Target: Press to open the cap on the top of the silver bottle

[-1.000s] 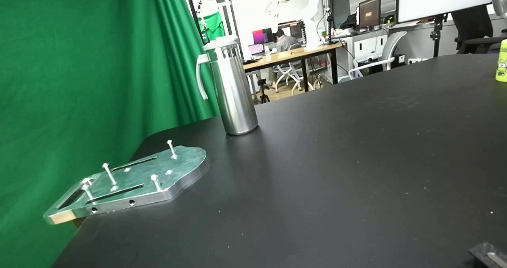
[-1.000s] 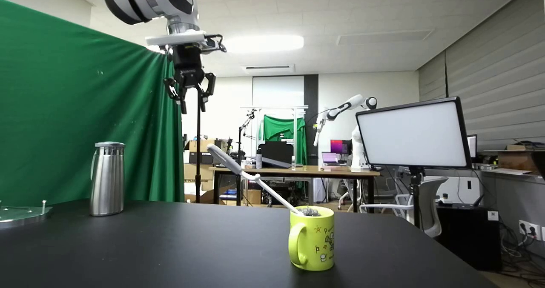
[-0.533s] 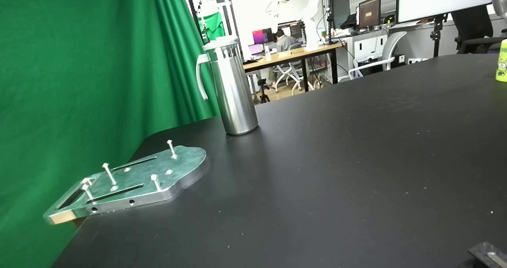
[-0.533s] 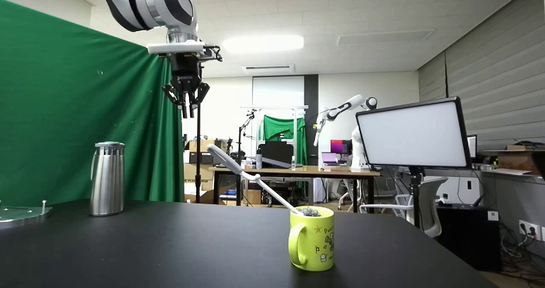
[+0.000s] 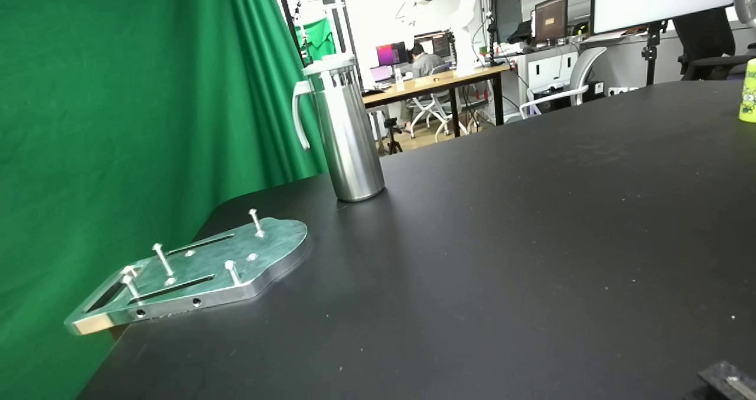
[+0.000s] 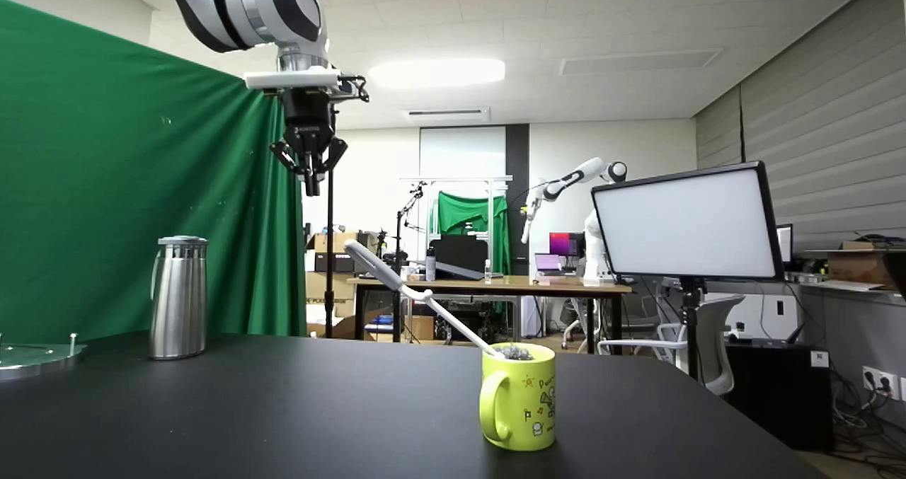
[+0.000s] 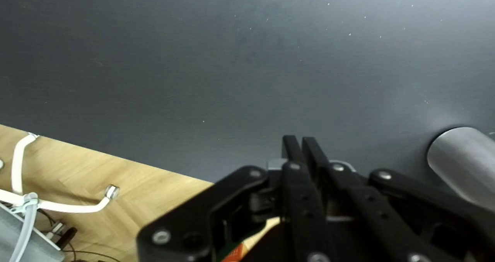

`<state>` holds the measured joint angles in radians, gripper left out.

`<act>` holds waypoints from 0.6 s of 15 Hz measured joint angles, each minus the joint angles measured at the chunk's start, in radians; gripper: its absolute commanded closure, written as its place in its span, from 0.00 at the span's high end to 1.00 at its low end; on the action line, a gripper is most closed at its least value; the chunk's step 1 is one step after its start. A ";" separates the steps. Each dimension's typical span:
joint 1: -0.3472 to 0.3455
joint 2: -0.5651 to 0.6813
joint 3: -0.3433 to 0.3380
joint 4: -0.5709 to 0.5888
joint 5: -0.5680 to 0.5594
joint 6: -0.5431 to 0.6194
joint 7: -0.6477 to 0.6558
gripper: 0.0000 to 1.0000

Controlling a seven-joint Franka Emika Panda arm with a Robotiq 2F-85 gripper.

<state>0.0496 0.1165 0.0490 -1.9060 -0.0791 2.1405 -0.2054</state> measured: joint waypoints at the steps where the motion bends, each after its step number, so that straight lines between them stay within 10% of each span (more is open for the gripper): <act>1: 0.004 0.009 0.006 0.009 0.001 0.003 -0.003 0.00; 9: 0.137 0.188 0.132 0.289 0.001 0.006 -0.010 0.00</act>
<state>0.1865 0.3046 0.1805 -1.6175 -0.0784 2.1468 -0.2154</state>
